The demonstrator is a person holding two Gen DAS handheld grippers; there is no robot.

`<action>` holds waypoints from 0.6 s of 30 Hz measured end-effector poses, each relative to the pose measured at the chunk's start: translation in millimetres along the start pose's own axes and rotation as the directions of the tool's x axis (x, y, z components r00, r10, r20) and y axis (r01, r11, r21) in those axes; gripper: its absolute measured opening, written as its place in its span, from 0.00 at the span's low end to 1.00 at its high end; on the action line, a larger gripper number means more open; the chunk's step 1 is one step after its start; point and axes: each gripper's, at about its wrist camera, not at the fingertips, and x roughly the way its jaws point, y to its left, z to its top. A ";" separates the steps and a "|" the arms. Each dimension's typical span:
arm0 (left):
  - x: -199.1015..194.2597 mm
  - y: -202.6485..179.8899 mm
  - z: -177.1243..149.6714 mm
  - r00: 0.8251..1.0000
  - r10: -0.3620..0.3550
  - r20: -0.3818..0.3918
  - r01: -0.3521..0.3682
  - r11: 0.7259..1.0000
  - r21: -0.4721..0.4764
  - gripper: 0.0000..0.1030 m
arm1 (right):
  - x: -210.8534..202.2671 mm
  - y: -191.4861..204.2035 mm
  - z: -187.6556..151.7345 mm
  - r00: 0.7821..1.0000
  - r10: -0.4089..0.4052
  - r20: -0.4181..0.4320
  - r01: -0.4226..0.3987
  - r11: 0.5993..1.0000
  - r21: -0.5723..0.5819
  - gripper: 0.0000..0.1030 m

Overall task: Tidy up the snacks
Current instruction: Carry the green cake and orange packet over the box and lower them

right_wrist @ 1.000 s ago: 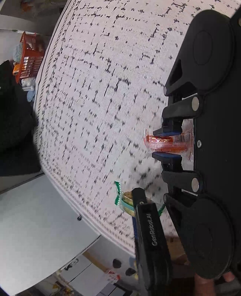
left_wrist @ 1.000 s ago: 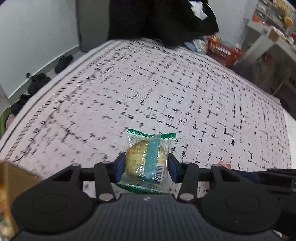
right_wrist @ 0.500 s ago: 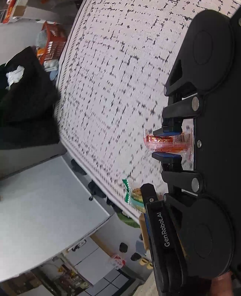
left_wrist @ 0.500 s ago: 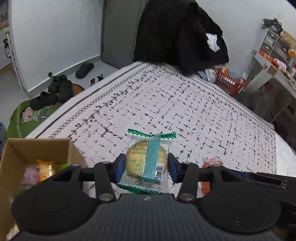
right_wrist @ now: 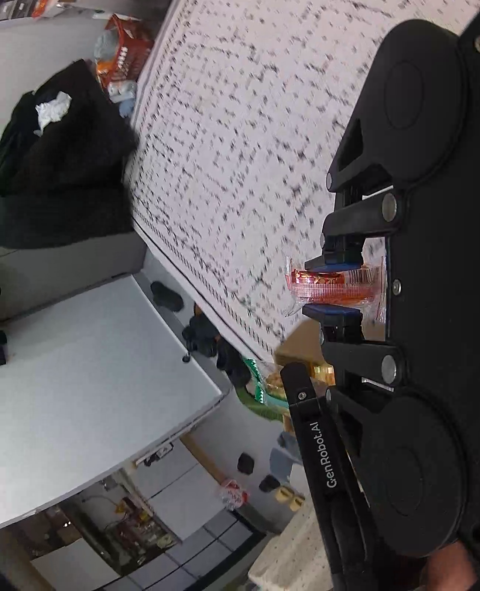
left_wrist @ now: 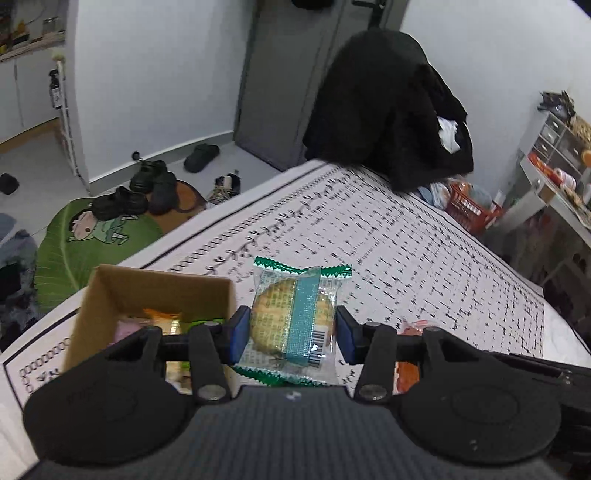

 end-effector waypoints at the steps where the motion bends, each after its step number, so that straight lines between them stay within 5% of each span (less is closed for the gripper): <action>1: -3.5 4.7 -0.2 1.000 0.002 0.005 -0.002 1.000 -0.009 0.46 | 0.7 5.6 -0.8 1.000 0.002 -0.002 -0.002 1.000 -0.008 0.17; 18: -44.2 89.1 -4.3 0.998 0.059 0.028 -0.053 0.986 -0.157 0.46 | 11.8 81.7 -10.0 0.998 0.052 -0.031 -0.054 0.996 -0.075 0.17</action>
